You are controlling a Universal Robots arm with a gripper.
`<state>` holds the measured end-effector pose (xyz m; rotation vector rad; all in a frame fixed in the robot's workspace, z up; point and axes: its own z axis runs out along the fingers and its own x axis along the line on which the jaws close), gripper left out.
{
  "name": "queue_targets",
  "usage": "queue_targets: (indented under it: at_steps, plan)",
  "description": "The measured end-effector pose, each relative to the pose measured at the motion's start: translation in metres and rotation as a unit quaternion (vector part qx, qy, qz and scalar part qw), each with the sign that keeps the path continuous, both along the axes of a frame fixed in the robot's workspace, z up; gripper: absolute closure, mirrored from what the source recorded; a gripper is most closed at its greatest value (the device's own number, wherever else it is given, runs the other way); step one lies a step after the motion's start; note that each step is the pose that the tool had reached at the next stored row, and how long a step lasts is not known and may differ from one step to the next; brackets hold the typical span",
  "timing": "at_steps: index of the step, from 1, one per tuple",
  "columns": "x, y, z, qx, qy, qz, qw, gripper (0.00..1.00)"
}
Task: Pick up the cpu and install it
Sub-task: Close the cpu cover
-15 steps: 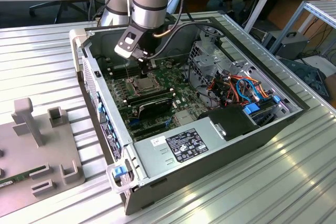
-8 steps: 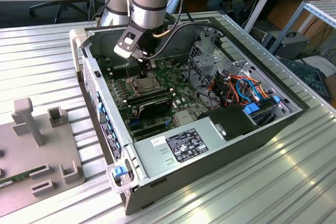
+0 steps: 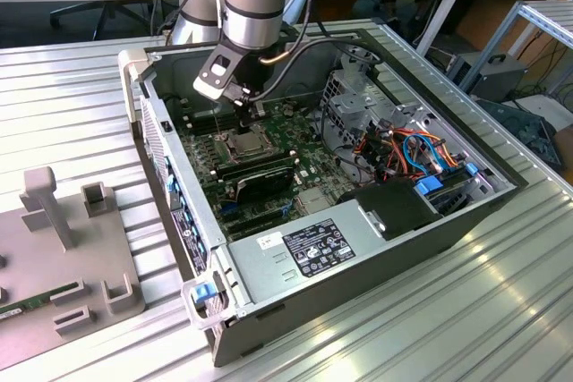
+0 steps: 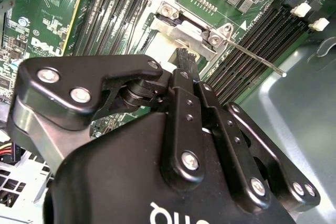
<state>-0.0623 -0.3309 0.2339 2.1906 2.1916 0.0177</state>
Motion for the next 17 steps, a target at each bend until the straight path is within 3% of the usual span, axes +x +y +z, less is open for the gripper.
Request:
queue_targets:
  at_steps: [4, 12, 17]
  plan:
    - [-0.0045, 0.0000, -0.0009, -0.0001, -0.0002, 0.000, 1.00000, 0.89]
    - [-0.0101, 0.0000, -0.0109, -0.0027, -0.0002, 0.000, 1.00000, 0.89]
    - [-0.0122, 0.0000, -0.0122, -0.0029, -0.0002, 0.000, 1.00000, 0.89]
